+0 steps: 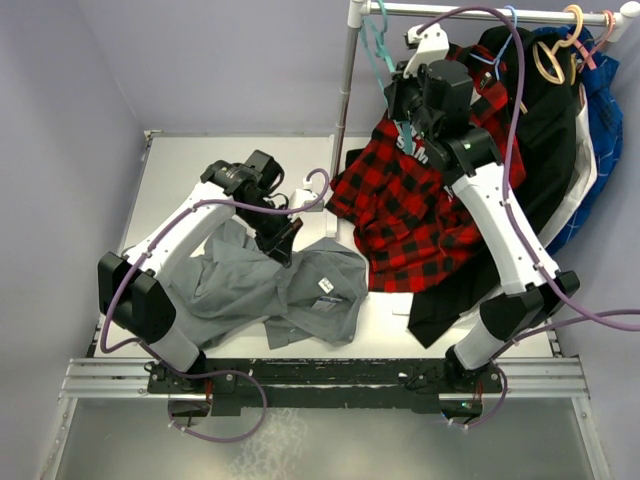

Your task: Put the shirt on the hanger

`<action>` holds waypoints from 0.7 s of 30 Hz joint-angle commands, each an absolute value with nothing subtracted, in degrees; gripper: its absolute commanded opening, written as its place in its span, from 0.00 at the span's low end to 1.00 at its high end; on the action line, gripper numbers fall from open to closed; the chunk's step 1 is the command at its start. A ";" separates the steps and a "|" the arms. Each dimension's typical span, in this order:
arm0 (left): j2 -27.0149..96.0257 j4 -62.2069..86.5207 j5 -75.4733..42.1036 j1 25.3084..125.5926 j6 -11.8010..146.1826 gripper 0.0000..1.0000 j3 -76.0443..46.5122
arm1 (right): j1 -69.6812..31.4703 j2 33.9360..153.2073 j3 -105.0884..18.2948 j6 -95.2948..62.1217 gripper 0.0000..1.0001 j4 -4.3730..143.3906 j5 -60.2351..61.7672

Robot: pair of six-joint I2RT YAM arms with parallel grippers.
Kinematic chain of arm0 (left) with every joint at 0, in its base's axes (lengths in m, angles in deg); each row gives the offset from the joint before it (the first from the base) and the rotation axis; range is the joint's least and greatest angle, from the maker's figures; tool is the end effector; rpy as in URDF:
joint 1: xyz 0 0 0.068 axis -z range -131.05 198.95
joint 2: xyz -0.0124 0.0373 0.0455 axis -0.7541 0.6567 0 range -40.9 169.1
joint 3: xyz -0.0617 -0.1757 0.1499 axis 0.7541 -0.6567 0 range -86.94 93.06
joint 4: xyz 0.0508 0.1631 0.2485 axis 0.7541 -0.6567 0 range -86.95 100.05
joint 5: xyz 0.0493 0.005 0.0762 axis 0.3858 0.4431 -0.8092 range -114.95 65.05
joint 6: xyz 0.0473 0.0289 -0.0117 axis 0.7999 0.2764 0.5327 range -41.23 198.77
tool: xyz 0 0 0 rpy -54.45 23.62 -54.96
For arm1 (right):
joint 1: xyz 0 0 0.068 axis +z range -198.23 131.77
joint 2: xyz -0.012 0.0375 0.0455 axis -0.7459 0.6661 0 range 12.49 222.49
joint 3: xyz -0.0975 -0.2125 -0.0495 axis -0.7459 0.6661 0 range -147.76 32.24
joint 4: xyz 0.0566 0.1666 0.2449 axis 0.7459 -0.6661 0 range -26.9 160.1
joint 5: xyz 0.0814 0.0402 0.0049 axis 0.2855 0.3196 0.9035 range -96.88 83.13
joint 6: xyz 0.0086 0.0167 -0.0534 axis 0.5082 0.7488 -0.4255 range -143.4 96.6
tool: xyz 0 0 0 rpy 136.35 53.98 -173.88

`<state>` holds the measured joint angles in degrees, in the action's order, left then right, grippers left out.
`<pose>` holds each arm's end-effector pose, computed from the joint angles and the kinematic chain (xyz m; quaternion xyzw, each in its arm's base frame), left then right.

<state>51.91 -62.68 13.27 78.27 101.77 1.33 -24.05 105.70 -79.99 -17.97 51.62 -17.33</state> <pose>0.2892 -0.1906 0.2766 0.4466 0.8269 -0.3306 0.0866 0.3659 0.1563 0.4935 -0.0503 0.7021 0.1188 0.7003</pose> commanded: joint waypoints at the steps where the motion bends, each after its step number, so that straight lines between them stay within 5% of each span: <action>1: 50.27 -61.14 15.76 78.31 101.09 0.00 1.44 | -24.33 101.28 -78.67 -18.30 0.00 56.35 -16.26; 13: 50.93 -61.65 17.43 78.31 102.30 0.00 0.84 | -24.42 94.42 -76.63 -18.47 0.00 56.90 -21.25; 21: 49.20 -64.13 14.32 80.23 102.99 0.00 5.02 | -24.35 77.12 -56.57 -15.17 0.00 60.65 -23.10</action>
